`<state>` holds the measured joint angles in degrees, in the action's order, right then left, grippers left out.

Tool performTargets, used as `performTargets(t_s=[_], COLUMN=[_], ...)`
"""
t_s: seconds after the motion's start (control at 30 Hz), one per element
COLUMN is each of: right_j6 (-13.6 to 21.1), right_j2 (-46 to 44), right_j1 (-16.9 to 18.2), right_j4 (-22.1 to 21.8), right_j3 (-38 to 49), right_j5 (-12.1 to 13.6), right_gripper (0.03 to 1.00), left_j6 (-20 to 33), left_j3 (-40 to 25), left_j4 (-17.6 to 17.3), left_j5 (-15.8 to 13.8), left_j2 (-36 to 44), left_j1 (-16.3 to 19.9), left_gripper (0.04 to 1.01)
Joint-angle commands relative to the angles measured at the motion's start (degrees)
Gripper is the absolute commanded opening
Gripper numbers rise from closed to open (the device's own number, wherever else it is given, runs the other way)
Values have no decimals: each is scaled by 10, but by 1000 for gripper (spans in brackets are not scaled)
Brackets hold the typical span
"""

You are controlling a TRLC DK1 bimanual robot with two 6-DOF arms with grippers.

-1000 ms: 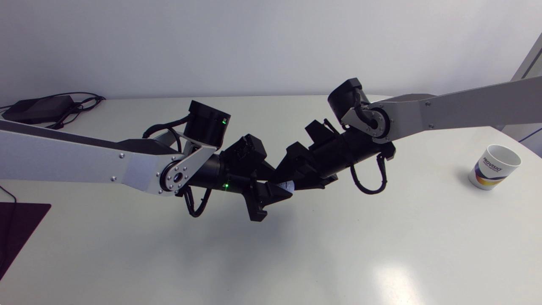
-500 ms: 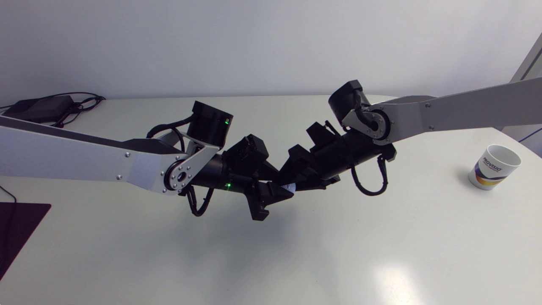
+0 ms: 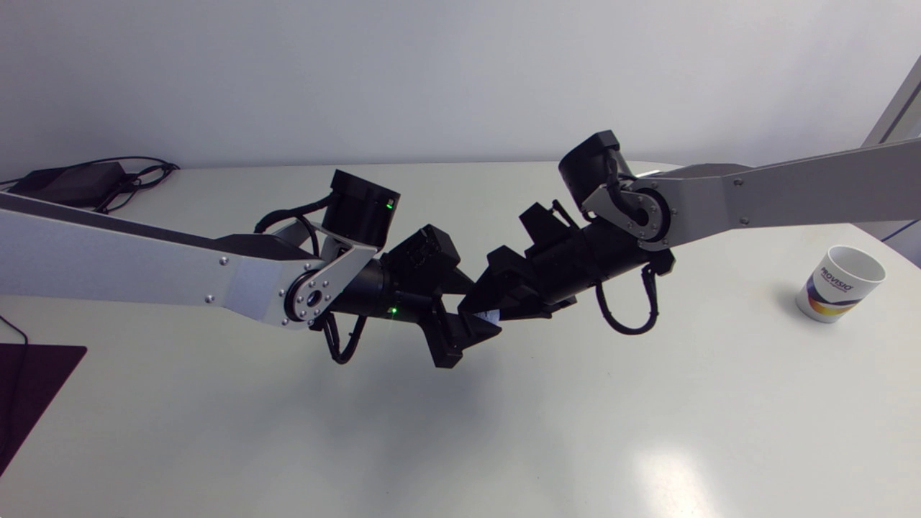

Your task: Pick up the white golf ball from the table and place it into the cup.

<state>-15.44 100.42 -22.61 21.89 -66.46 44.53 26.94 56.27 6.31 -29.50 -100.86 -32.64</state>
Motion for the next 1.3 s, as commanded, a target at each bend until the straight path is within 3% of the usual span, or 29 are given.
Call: performTargets(t_s=[0.0,0.13,0.27,0.4,0.47,0.63,0.67,0.77,0.8,1.13,1.27], right_j6=[-12,-9,17,53,76,153,161,192,205,238,250], right_j2=[-11,-3,-7,-31,-35,-59,-66,-73,-77,-73,-78], right_j1=[6,46,107,194,246,379,399,458,470,572,596], right_j4=[0,-1,6,21,35,50,40,27,8,-99,-139], right_j3=[15,10,9,12,9,14,20,26,34,47,47], right_j5=[-3,-26,-55,-86,-88,-120,-144,-175,-200,-257,-280], right_gripper=[302,302,303,303,303,303,303,303,303,303,303], left_j6=[-14,-15,-16,-31,-39,-54,-56,-63,-65,-76,-76], left_j3=[16,10,11,4,2,-10,-15,-27,-31,-73,-87], left_j4=[4,-15,-41,-52,-53,-75,-75,-75,-75,-67,-65], left_j5=[8,8,23,90,124,167,173,196,206,257,273], left_j2=[-3,37,70,102,109,121,124,128,129,169,187], left_j1=[3,11,31,56,73,123,130,147,151,167,163], left_gripper=[1003,1003,1003,1003,1003,1003,1003,1003,1003,1003,1003])
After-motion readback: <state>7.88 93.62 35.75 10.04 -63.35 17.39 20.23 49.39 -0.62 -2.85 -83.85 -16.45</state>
